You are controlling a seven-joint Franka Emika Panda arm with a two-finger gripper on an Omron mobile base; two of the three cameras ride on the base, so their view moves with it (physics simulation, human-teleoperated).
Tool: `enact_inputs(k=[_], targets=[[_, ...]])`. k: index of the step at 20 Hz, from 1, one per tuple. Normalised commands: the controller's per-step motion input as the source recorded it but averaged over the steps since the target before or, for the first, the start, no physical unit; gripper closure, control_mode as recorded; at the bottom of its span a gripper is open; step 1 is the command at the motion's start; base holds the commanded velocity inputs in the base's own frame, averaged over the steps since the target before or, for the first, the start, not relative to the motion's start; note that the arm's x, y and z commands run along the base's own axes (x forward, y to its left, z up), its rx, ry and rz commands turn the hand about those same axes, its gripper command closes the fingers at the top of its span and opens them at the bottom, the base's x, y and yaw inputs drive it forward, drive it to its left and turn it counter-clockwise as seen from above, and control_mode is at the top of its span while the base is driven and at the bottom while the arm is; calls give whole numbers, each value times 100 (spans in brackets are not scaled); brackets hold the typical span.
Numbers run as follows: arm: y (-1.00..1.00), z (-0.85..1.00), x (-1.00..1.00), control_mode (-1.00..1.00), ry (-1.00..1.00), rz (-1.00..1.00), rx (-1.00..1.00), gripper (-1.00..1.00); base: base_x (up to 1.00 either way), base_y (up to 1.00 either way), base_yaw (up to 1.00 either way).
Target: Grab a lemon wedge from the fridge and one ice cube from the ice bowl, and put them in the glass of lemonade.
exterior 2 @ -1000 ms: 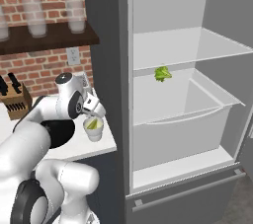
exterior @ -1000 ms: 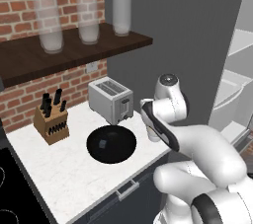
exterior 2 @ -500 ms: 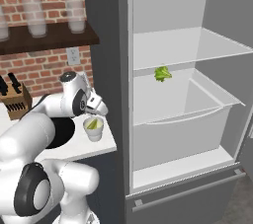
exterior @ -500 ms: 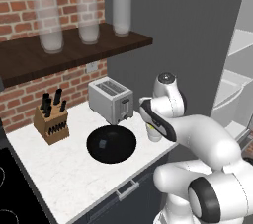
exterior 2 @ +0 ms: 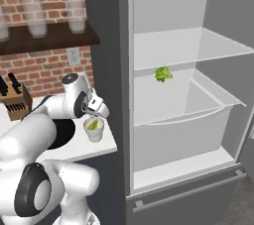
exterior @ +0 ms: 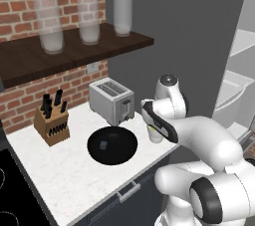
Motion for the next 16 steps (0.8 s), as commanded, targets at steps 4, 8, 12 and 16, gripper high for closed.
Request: enact_inputs(k=[4,8,12,16], targets=[[0,0,0,-100,0,0,0,-100,0,0,0],[0,0,0,-100,0,0,0,-100,0,0,0],[0,0,0,-100,0,0,0,-100,0,0,0],[0,0,0,-100,0,0,0,-100,0,0,0]])
